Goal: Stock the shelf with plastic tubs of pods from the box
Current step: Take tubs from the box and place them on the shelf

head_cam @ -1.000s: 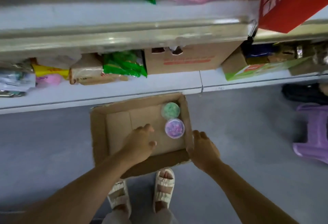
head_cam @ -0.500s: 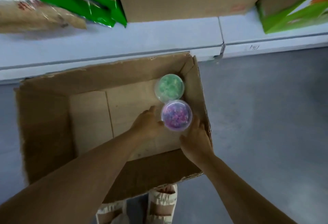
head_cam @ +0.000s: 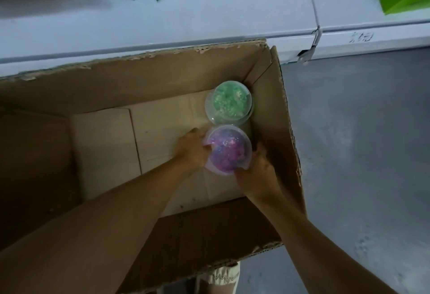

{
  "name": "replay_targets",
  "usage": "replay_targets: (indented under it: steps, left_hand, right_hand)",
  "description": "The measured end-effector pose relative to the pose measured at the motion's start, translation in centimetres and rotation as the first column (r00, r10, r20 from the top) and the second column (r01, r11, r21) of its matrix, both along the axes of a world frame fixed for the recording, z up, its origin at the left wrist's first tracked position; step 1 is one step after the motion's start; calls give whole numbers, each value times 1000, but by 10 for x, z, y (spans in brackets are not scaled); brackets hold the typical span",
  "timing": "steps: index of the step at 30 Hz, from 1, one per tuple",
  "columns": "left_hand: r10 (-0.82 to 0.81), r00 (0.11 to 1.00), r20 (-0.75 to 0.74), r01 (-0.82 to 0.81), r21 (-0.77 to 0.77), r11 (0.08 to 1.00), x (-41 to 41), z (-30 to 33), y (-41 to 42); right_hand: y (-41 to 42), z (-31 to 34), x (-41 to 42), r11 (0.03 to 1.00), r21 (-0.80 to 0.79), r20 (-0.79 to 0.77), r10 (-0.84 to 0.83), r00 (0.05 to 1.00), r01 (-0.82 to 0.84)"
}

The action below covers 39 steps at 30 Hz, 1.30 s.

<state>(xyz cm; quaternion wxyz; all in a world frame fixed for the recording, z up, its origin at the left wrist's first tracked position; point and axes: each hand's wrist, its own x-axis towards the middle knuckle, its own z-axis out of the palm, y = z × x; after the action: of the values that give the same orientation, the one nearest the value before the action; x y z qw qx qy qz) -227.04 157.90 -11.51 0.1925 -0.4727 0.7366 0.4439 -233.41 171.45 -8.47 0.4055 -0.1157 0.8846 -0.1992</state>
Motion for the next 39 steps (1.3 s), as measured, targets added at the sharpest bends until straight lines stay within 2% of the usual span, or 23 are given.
replay_targets:
  steps: [2, 4, 8, 11, 14, 17, 20, 23, 27, 30, 32, 34, 35, 37, 39]
  left_hand:
    - [104, 995, 8, -104, 2, 995, 18, 1, -9]
    - [219, 976, 14, -219, 14, 976, 34, 2, -20]
    - [416, 909, -40, -415, 34, 909, 54, 9, -45]
    - [553, 829, -83, -553, 14, 833, 61, 4, -63]
    - [590, 803, -90, -591, 13, 806, 66, -7, -72]
    - [577, 812, -81, -578, 12, 816, 73, -16, -73]
    - [517, 855, -40, -518, -21, 855, 80, -20, -70]
    - [421, 907, -2, -421, -45, 906, 82, -15, -69]
    - [444, 896, 5, -441, -117, 890, 78, 10, -64]
    - [487, 870, -71, -492, -154, 857, 74, 33, -57]
    - [523, 842, -136, -531, -31, 847, 71, 44, -54]
    - [604, 790, -103, -569, 243, 786, 65, 63, -51]
    - [631, 775, -28, -571, 397, 719, 62, 75, -50]
    - [687, 717, 121, -568, 672, 475, 60, 95, -52]
    - [726, 653, 214, -502, 840, 204, 64, 108, -58]
  right_hand:
    - [-9, 7, -1, 1000, -18, 28, 17, 999, -17]
    - [-20, 10, -6, 999, -19, -15, 50, 999, -51]
    - [-46, 0, -23, 988, 37, -214, 153, 965, -149]
    - [-65, -13, -39, 940, 125, -370, 342, 864, -318]
    - [-84, -25, -55, 886, 201, -432, 462, 775, -417]
    - [-99, -38, -62, 885, 244, -374, 463, 804, -396]
    - [-107, -44, -62, 880, 272, -397, 470, 788, -388]
    - [-101, -39, -54, 924, 220, -402, 379, 834, -313]
    - [-82, -17, -35, 998, -35, -350, 40, 936, -55]
    - [-66, 14, -26, 964, -246, -268, -164, 949, 97]
    - [-59, 39, -20, 916, -374, -188, -226, 956, 143]
    - [-58, 62, -14, 884, -441, -73, -205, 976, 153]
    - [-59, 70, -10, 876, -462, -29, -171, 985, 139]
    - [-64, 85, -3, 862, -498, 37, -94, 995, 100]
    - [-69, 95, 7, 864, -501, 89, -1, 996, 46]
